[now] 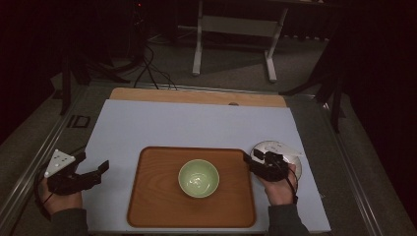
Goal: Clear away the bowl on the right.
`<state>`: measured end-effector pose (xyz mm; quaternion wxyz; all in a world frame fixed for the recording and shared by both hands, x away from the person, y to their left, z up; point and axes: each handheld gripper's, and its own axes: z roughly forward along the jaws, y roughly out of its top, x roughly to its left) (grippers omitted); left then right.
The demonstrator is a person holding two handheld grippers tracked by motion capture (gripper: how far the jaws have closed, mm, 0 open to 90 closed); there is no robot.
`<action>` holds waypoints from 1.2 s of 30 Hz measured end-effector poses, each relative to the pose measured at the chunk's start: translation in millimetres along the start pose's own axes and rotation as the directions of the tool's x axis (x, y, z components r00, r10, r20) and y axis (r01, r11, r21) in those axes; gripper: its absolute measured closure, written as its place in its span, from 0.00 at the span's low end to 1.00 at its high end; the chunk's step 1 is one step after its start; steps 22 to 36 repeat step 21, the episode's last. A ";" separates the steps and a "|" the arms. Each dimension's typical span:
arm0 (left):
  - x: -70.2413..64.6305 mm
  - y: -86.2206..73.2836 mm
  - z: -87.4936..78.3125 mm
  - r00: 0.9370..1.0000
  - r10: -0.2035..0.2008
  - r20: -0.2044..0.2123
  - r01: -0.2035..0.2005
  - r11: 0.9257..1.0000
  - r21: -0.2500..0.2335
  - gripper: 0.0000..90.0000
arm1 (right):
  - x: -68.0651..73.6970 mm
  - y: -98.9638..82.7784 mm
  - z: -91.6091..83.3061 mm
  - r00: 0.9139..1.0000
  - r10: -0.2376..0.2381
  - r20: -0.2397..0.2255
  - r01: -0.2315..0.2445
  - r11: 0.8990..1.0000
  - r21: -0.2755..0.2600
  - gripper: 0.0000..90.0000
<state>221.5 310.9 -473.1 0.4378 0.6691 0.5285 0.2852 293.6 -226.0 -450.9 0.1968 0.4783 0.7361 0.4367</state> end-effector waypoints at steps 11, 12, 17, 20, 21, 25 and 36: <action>-0.4 -1.4 3.4 1.000 -0.004 -0.012 0.004 1.000 0.012 0.17 | -47.3 -4.1 -25.7 0.986 0.021 0.164 -0.019 1.000 -0.015 0.54; -0.4 -1.4 3.4 1.000 -0.004 -0.012 0.004 1.000 0.012 0.17 | -50.1 -5.0 -27.4 0.984 0.017 0.175 -0.016 1.000 -0.011 0.54; 0.1 -4.7 12.1 0.999 -0.019 -0.032 0.020 0.999 0.043 0.17 | -55.7 -10.1 -32.8 0.985 -0.015 0.173 0.012 1.000 0.017 0.49; 0.2 -7.3 23.8 0.999 -0.019 -0.049 0.023 0.996 0.087 0.17 | -61.5 -22.4 -37.7 0.984 -0.029 0.178 0.020 0.999 0.048 0.45; 0.2 -7.3 23.8 0.999 -0.019 -0.049 0.023 0.996 0.087 0.17 | -61.5 -22.4 -37.7 0.984 -0.029 0.178 0.020 0.999 0.048 0.45; 0.2 -7.3 23.8 0.999 -0.019 -0.049 0.023 0.996 0.087 0.17 | -61.5 -22.4 -37.7 0.984 -0.029 0.178 0.020 0.999 0.048 0.45; 0.2 -7.3 23.8 0.999 -0.019 -0.049 0.023 0.996 0.087 0.17 | -61.5 -22.4 -37.7 0.984 -0.029 0.178 0.020 0.999 0.048 0.45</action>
